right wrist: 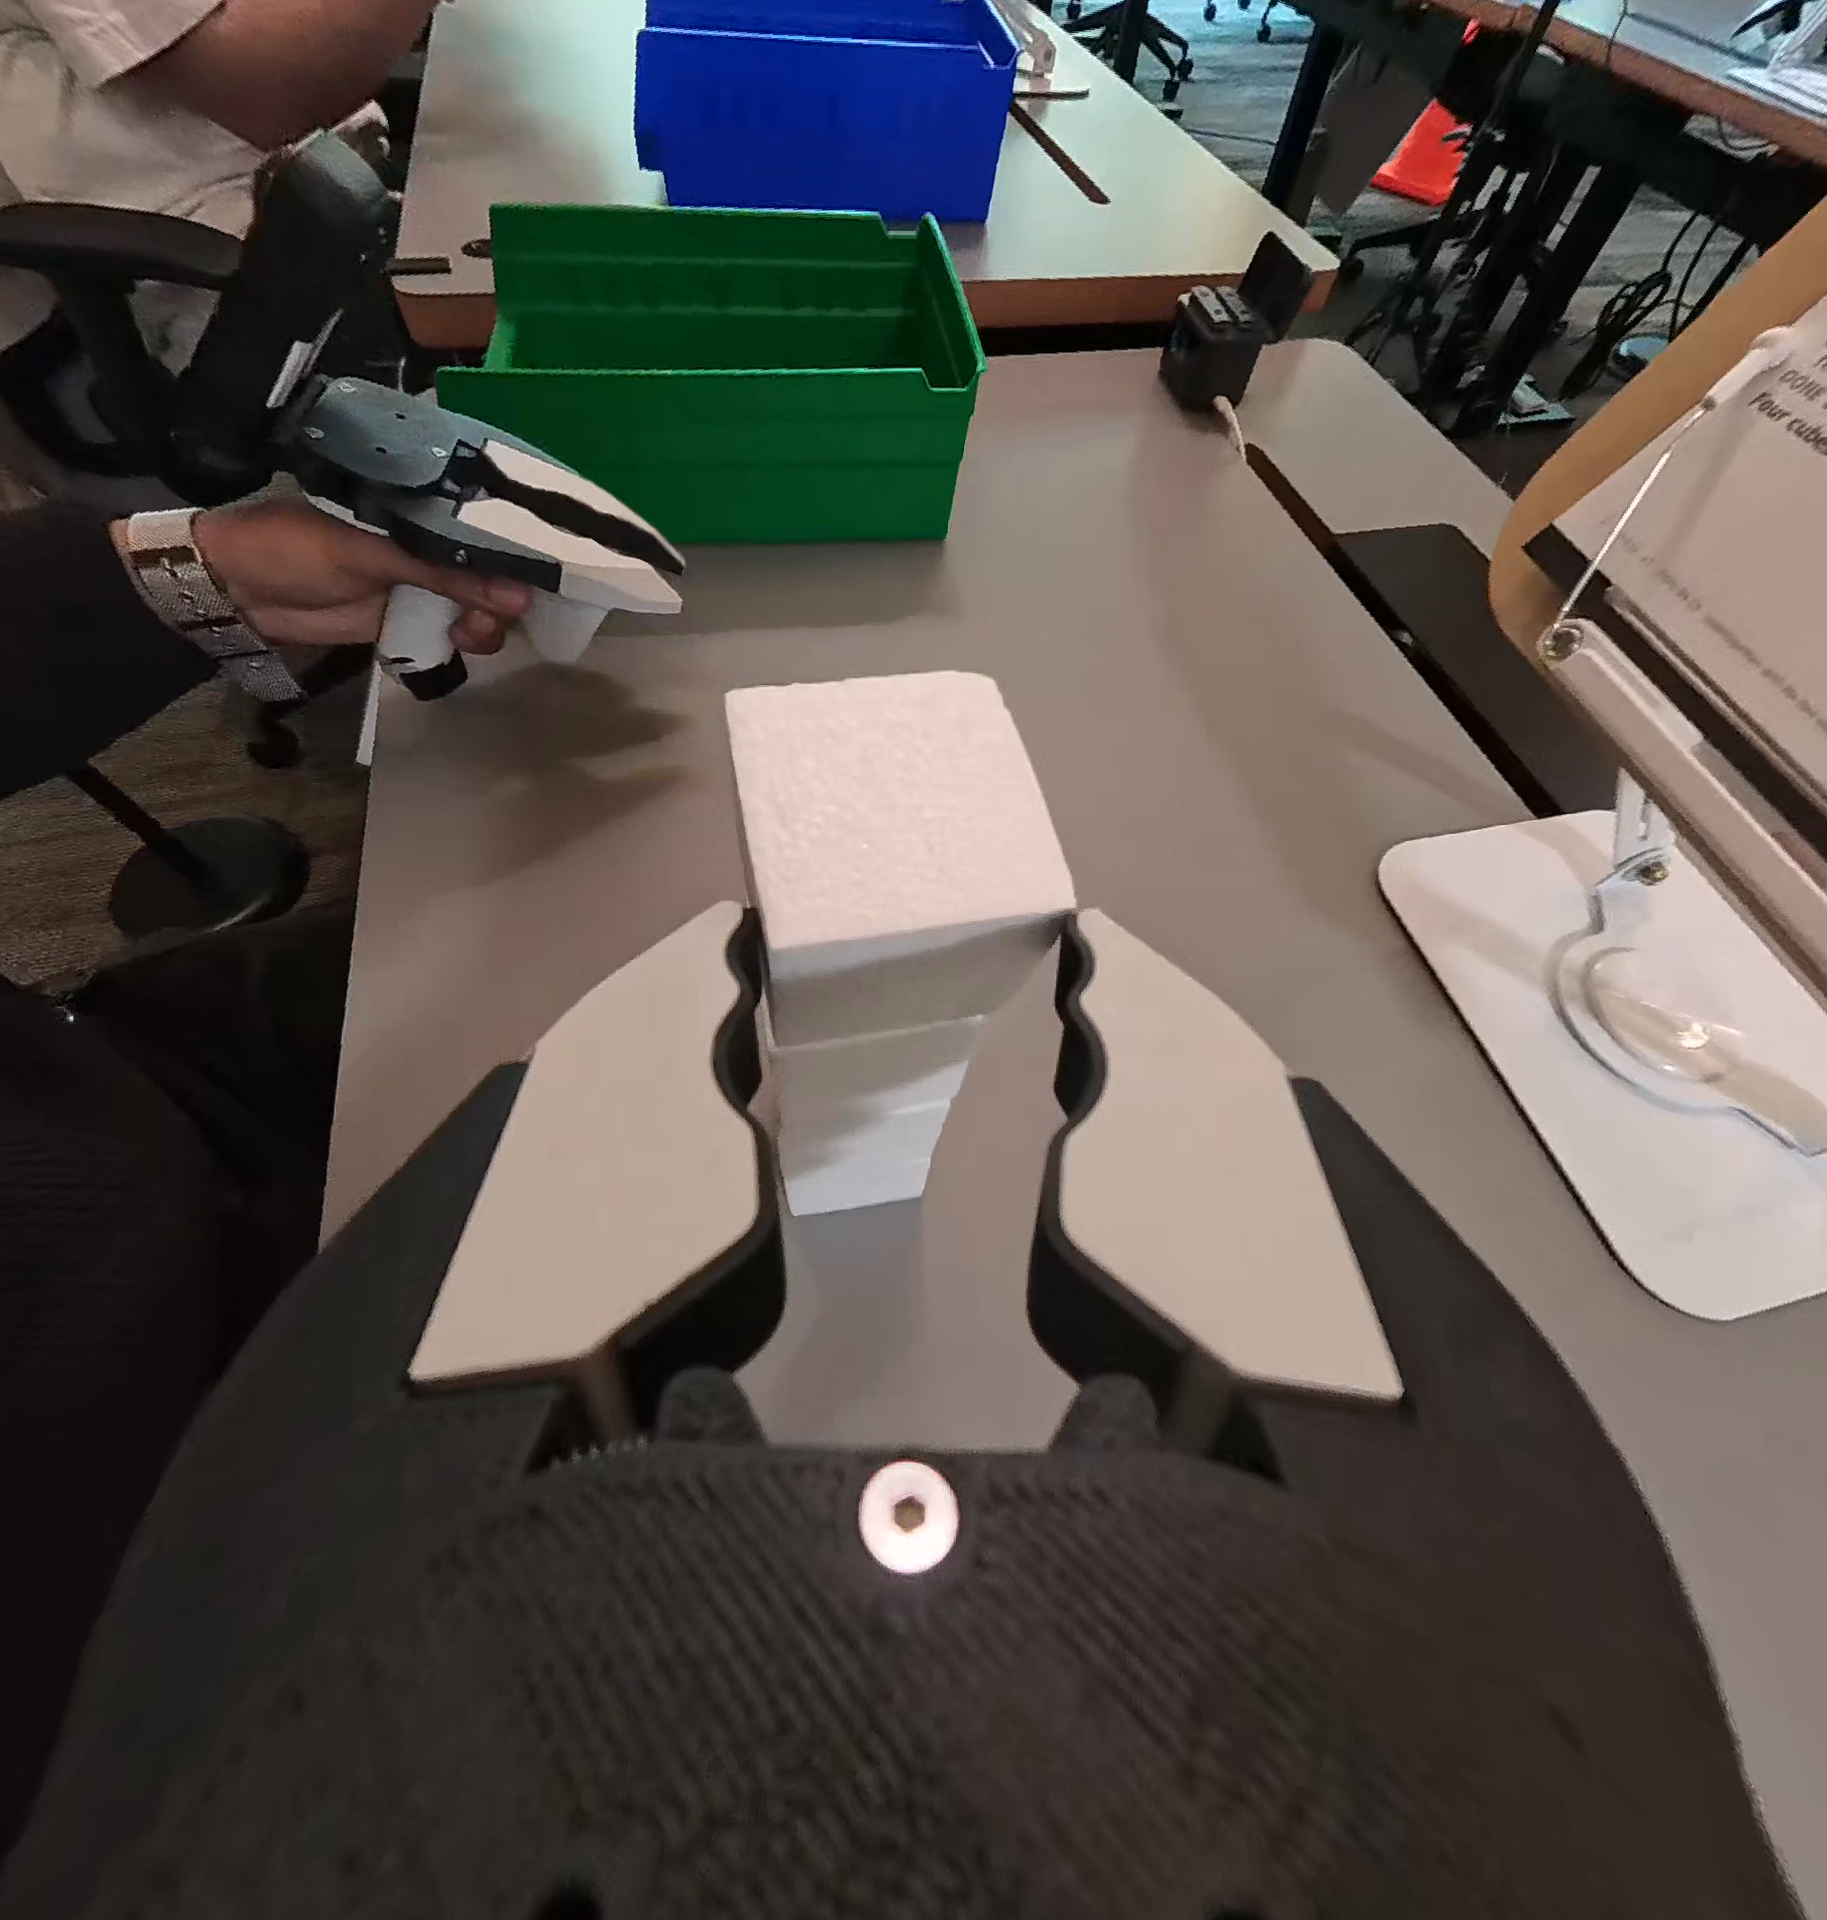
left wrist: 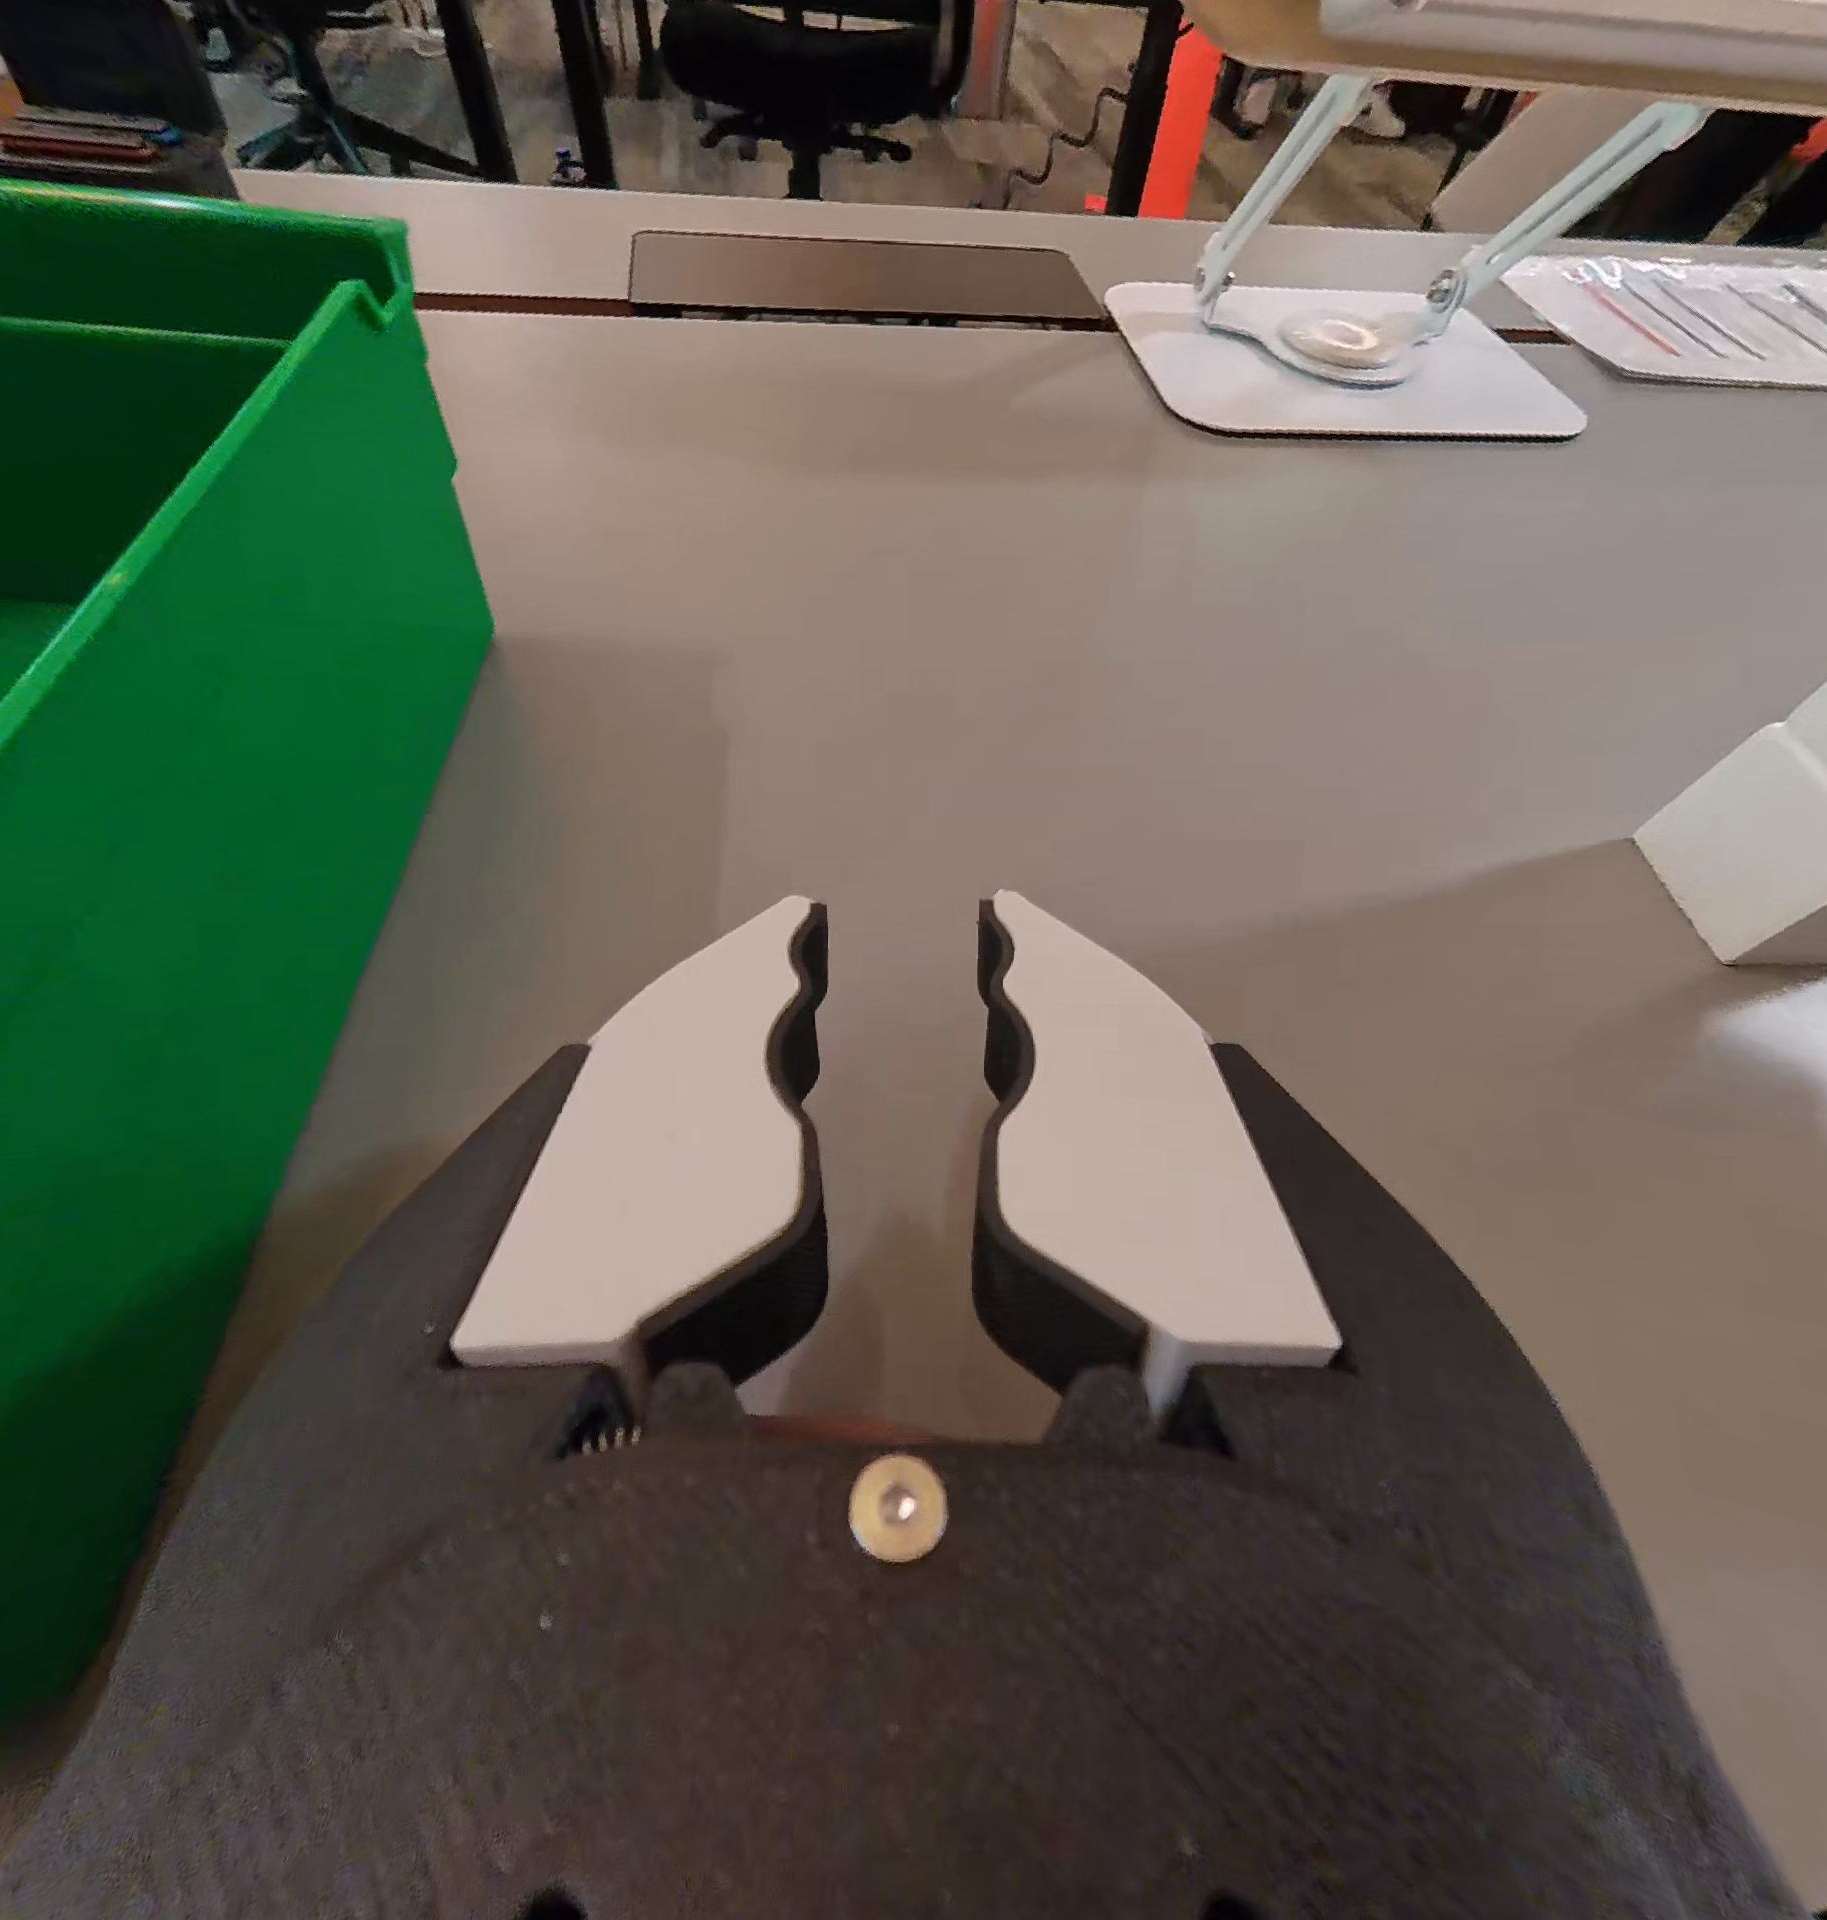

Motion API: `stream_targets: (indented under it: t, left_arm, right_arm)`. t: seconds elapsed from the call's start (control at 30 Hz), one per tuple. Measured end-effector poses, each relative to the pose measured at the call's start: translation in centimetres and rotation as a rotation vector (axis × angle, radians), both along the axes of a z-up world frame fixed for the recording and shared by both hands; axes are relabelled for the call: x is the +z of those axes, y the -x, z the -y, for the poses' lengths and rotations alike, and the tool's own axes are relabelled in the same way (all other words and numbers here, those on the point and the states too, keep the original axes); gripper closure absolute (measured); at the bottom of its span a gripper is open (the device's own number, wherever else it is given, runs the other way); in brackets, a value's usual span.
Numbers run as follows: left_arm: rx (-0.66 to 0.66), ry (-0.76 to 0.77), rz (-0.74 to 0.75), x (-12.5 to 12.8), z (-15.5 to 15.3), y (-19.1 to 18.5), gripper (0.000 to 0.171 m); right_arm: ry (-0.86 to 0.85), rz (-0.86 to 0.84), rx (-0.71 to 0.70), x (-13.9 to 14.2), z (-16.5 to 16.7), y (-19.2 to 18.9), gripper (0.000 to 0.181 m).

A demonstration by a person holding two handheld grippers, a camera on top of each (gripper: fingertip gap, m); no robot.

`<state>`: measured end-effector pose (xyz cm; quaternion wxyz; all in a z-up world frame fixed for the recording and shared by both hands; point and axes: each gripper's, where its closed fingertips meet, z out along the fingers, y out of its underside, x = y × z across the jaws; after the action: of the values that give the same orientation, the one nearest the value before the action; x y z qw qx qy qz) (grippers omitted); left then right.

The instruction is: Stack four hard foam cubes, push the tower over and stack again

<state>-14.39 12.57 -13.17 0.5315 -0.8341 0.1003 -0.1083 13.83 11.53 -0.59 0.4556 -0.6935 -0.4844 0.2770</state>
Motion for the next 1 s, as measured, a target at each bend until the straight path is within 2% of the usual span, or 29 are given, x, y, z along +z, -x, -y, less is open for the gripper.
stream_targets:
  t: [0.23, 1.0]
  left_arm:
    - [0.016, 0.009, 0.007, -0.1, 0.6, 0.7, 0.142]
    - [0.002, 0.024, -0.008, -0.6, 0.6, 0.4, 0.142]
  right_arm:
    - [-0.034, 0.106, 0.023, -1.4, 0.1, 0.8, 0.125]
    - [-0.053, 0.103, 0.029, -1.3, 0.0, 0.8, 0.126]
